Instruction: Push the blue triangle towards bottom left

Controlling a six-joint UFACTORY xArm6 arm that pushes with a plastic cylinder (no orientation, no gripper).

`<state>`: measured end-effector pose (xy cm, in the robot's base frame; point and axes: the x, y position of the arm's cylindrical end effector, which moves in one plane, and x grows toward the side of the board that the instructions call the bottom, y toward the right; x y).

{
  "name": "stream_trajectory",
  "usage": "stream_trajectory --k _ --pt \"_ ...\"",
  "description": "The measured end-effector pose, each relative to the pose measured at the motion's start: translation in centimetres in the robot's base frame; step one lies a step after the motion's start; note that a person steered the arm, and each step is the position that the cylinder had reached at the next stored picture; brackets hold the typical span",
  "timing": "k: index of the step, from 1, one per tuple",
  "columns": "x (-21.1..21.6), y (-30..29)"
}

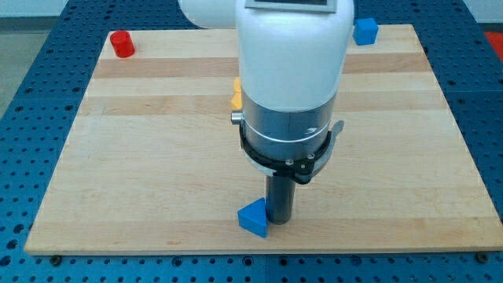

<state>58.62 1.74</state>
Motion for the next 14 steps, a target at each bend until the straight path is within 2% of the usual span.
stream_trajectory --k 2,4,5,6,7,8,9,10,11,12,13,14 --pt "3.2 0.0" --pt "0.7 -7.7" --pt "1.9 -6.0" --pt "2.0 -1.1" --pt "0.5 1.8" --pt "-0.9 -1.3" --pt "-0.9 -9.6" --pt "-0.9 -14.0" --pt "-1.0 -10.8" --pt "-2.4 -5.1" --pt "-5.2 -5.1" --pt "-5.2 -11.7"
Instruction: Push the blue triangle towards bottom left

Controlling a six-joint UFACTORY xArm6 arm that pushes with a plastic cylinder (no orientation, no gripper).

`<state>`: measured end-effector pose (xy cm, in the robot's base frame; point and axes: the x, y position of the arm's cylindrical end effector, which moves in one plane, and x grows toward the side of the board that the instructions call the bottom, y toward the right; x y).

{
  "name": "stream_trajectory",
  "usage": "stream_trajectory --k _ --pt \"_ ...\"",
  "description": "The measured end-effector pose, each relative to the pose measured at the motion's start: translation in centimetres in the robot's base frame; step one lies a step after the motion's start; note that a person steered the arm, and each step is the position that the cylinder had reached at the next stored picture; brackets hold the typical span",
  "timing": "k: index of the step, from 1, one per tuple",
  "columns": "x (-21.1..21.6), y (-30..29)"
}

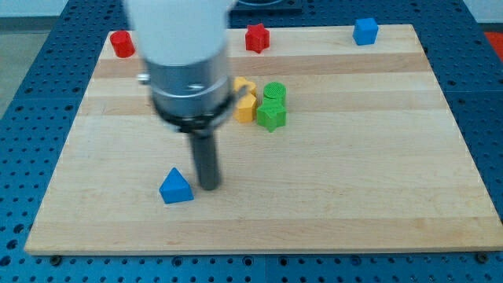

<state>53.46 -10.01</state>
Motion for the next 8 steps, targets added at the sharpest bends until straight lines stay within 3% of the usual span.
stream_trajectory --k 1,3,4,6,8 --pt "0.5 -6.2" --pt "0.8 0.5" --pt "2.5 -0.2" --pt "3.0 -9.2" --pt "3.0 -10.5"
